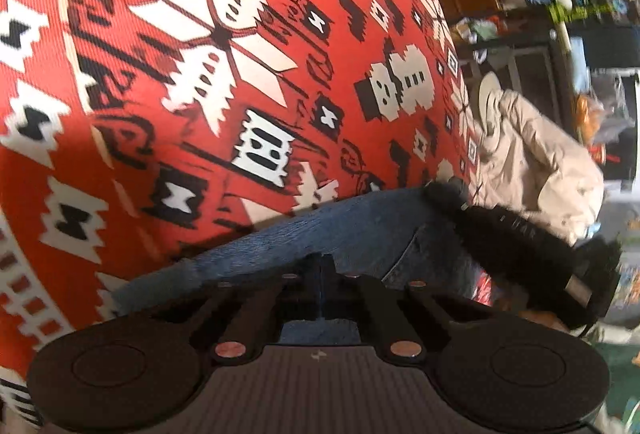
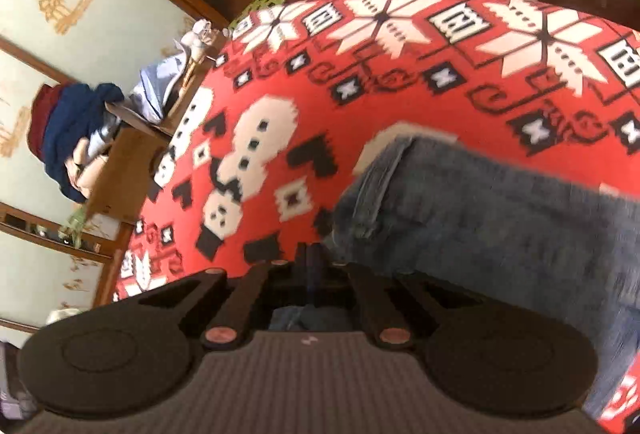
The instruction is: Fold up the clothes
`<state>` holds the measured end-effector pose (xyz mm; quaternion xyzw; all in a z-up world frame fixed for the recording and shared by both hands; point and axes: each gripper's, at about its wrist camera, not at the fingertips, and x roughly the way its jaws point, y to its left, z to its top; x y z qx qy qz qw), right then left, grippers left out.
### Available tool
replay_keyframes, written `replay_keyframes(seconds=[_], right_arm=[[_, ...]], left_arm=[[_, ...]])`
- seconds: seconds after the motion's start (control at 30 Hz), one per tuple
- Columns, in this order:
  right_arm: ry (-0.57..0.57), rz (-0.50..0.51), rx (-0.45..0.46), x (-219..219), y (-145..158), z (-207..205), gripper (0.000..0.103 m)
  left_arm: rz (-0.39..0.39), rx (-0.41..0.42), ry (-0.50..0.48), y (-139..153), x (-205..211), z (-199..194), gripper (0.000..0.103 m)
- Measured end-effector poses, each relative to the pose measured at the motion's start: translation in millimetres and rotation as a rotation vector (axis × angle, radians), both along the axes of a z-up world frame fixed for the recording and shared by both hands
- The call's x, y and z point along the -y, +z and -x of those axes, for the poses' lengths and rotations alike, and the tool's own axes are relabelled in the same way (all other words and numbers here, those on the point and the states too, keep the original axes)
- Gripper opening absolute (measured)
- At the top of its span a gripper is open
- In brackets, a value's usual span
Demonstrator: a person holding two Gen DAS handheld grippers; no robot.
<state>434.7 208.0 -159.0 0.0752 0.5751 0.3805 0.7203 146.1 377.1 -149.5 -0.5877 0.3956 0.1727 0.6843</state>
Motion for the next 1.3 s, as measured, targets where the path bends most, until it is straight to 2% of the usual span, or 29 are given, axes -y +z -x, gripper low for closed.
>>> replay_keyframes(seconds=[0.07, 0.17, 0.23, 0.3, 0.33, 0.37, 0.4, 0.53, 0.7, 0.87, 0.9, 0.93, 0.97, 1.07, 1.17, 1.23, 1.3], right_arm=[[0.016, 0.020, 0.043, -0.8, 9.0, -2.6, 0.000], [-0.043, 0.000, 0.064, 14.1, 27.3, -9.9, 0.009], [-0.112, 0.016, 0.094, 36.6, 41.8, -14.9, 0.011], [-0.182, 0.061, 0.126, 61.6, 51.5, -18.2, 0.011], [-0.216, 0.086, 0.132, 74.6, 53.2, -18.8, 0.013], [-0.248, 0.109, 0.126, 87.4, 51.8, -18.6, 0.017], [-0.281, 0.131, 0.120, 100.2, 50.5, -18.4, 0.025], [-0.403, 0.213, 0.089, 149.4, 44.4, -17.8, 0.030], [-0.453, 0.184, 0.040, 167.8, 32.7, -11.5, 0.039], [-0.492, 0.127, -0.007, 163.9, 21.3, -5.6, 0.039], [-0.501, 0.115, -0.013, 162.8, 18.4, -5.1, 0.039], [-0.509, 0.105, -0.019, 162.3, 16.1, -4.4, 0.039], [-0.516, 0.096, -0.025, 162.7, 14.6, -3.5, 0.039], [-0.529, 0.074, -0.030, 165.8, 13.8, -1.0, 0.036], [-0.525, 0.063, -0.022, 170.6, 17.8, 1.9, 0.026], [-0.511, 0.062, -0.018, 173.5, 20.9, 2.7, 0.015], [-0.503, 0.063, -0.022, 176.2, 23.5, 2.2, 0.012]], left_arm=[[-0.018, -0.023, -0.034, 5.5, -3.4, 0.2, 0.002], [-0.096, -0.023, -0.114, 23.2, -6.3, -11.1, 0.007], [-0.141, 0.011, -0.179, 33.0, -9.4, -28.9, 0.014], [-0.173, 0.050, -0.238, 38.5, -12.3, -53.2, 0.029], [-0.188, 0.070, -0.268, 40.8, -13.6, -66.3, 0.029], [-0.204, 0.089, -0.301, 42.4, -14.9, -80.6, 0.029], [-0.221, 0.104, -0.336, 42.6, -16.2, -97.6, 0.030], [-0.261, 0.145, -0.445, 36.4, -19.1, -164.7, 0.038], [-0.277, 0.135, -0.595, 23.6, -10.0, -223.9, 0.042], [-0.274, 0.126, -0.691, 15.0, 2.2, -240.2, 0.037], [-0.266, 0.129, -0.696, 15.4, 2.2, -240.8, 0.030], [-0.259, 0.135, -0.700, 16.9, 2.8, -241.0, 0.016], [-0.255, 0.145, -0.701, 20.2, 4.4, -240.4, 0.012], [-0.320, 0.206, -0.765, 43.8, 20.4, -237.4, 0.010], [-0.365, 0.263, -0.844, 64.8, 45.0, -232.2, 0.010], [-0.377, 0.267, -0.871, 67.4, 56.5, -229.1, 0.009], [-0.406, 0.248, -0.863, 64.8, 60.8, -225.5, 0.009]])
